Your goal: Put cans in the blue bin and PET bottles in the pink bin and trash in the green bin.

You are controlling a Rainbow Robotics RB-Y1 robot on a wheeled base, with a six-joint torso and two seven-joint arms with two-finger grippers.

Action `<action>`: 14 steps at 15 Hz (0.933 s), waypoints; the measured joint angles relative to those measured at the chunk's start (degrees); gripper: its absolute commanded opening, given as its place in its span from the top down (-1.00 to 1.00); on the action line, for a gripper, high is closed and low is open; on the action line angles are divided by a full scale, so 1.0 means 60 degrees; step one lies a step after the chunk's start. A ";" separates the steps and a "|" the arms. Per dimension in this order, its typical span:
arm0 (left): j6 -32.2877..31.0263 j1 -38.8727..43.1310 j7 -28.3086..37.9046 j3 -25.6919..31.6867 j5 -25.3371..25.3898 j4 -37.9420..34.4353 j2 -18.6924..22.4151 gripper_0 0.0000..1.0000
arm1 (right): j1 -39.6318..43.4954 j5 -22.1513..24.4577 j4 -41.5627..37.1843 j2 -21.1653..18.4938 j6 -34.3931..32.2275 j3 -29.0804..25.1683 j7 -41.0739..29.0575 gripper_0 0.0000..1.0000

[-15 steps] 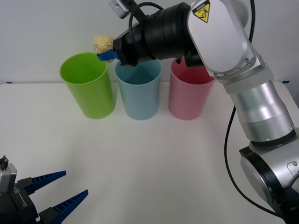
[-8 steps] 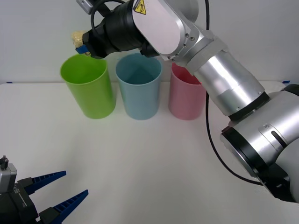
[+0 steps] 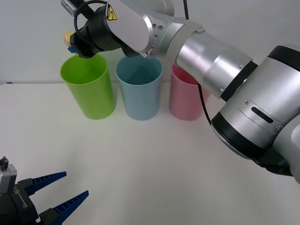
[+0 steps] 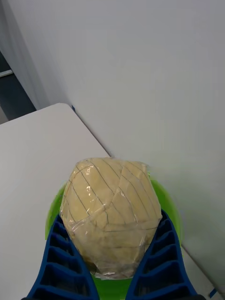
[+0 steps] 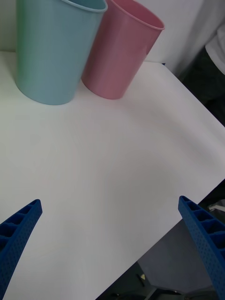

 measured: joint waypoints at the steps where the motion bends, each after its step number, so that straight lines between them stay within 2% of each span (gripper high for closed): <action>1: 0.0000 0.0000 0.0000 0.0000 0.0000 0.0000 0.0000 -1.00 | -0.0019 -0.0011 0.0047 0.0001 0.0249 0.0246 0.0000 1.00; 4: 0.0000 0.0000 0.0000 0.0000 0.0000 0.0000 0.0000 -1.00 | -0.0060 -0.0004 0.0106 0.0008 0.0434 0.0755 -0.0132 1.00; 6: 0.0000 0.0000 0.0000 0.0000 0.0000 0.0000 0.0000 -1.00 | -0.0372 0.0007 0.0216 0.0033 0.0437 0.1432 -0.0833 1.00; 8: 0.0000 0.0000 0.0000 0.0000 0.0000 0.0000 0.0000 -1.00 | -0.0737 -0.0125 0.0760 0.0265 0.0476 0.1930 -0.1063 1.00; 11: 0.0000 0.0000 0.0000 0.0000 0.0000 0.0000 0.0000 -1.00 | -0.0767 -0.0125 0.1573 0.0719 0.0932 0.1909 -0.0791 1.00; 14: 0.0000 0.0000 0.0000 0.0000 0.0000 0.0000 0.0000 -1.00 | -0.0754 -0.0064 0.1690 0.0857 0.1117 0.1916 -0.0767 1.00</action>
